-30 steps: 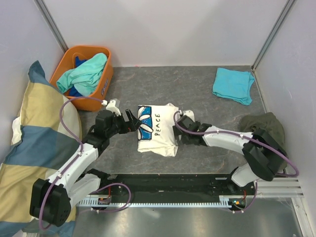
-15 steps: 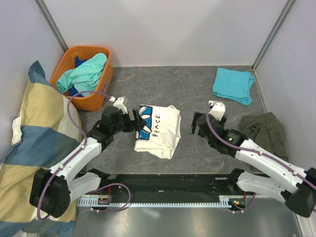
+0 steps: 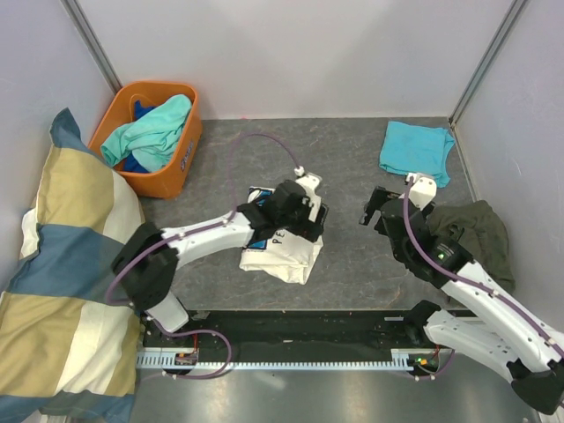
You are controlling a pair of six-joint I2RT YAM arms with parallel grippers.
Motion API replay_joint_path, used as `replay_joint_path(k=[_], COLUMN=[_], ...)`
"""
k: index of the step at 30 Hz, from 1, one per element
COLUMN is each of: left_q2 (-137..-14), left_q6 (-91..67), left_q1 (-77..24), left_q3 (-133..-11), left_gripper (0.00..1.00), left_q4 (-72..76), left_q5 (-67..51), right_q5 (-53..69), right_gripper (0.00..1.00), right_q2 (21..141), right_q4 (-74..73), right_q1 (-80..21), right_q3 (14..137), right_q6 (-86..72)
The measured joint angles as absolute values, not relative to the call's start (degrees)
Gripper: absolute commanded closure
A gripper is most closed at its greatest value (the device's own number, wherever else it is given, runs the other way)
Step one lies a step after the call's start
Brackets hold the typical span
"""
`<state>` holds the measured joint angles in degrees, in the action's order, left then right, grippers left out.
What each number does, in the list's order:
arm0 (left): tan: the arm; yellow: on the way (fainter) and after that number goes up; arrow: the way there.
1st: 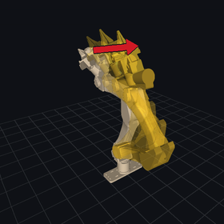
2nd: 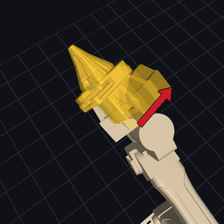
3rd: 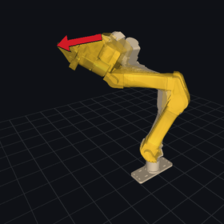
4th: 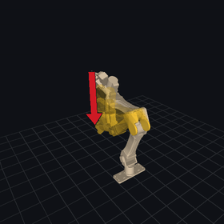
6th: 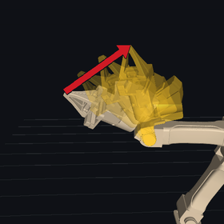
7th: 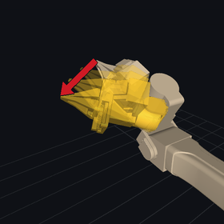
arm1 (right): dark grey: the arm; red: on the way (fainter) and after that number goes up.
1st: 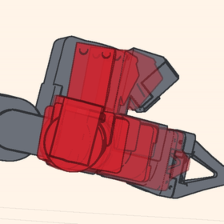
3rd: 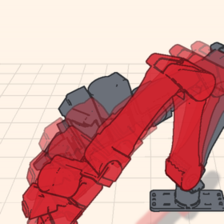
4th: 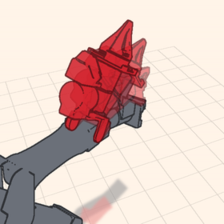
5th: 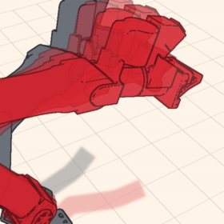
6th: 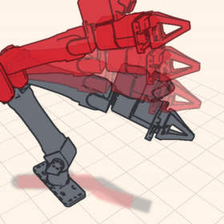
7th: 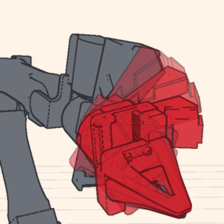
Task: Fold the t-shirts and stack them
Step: Fold the tshirt
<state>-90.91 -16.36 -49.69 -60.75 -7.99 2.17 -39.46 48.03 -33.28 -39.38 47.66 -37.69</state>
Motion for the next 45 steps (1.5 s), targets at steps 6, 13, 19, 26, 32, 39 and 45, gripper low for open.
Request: replay_joint_path(k=[6, 13, 19, 26, 32, 39, 45], left_q2=[-100.73, -100.73, -99.74, -99.7, -100.97, -103.83, -103.74], left_q6=[-14.63, -14.72, -15.79, -17.08, -18.28, -20.32, -20.58], left_q1=[-55.35, -61.21, -63.4, -66.15, -67.33, -69.54, -70.28], left_q3=[-64.16, -64.14, -63.18, -63.16, -63.16, -64.18, -65.91], left_gripper=[0.0, 0.0, 0.0, 0.0, 0.0, 0.0, 0.0], left_q4=[-13.47, -18.24, -21.43, -24.01, -24.16, -24.6, -27.83], left_q5=[7.97, 14.5, 18.2, 21.06, 22.5, 25.21, 26.89], right_q5=[-40.25, -41.04, -40.97, -40.71, -40.51, -40.51, -40.58], right_gripper=[0.02, 0.02, 0.02, 0.02, 0.02, 0.02, 0.02], right_q2=[44.75, 44.97, 45.1, 45.04, 44.53, 44.05, 43.38], right_q4=[-34.06, -34.74, -34.72, -34.35, -34.37, -34.37, -34.39], right_q1=[-39.07, -38.76, -38.74, -38.46, -38.28, -37.82, -37.63], right_q3=[47.66, 47.66, 47.66, 46.72, 46.06, 46.02, 46.02], right_q6=[-37.63, -37.21, -37.21, -37.23, -37.17, -36.8, -36.32])
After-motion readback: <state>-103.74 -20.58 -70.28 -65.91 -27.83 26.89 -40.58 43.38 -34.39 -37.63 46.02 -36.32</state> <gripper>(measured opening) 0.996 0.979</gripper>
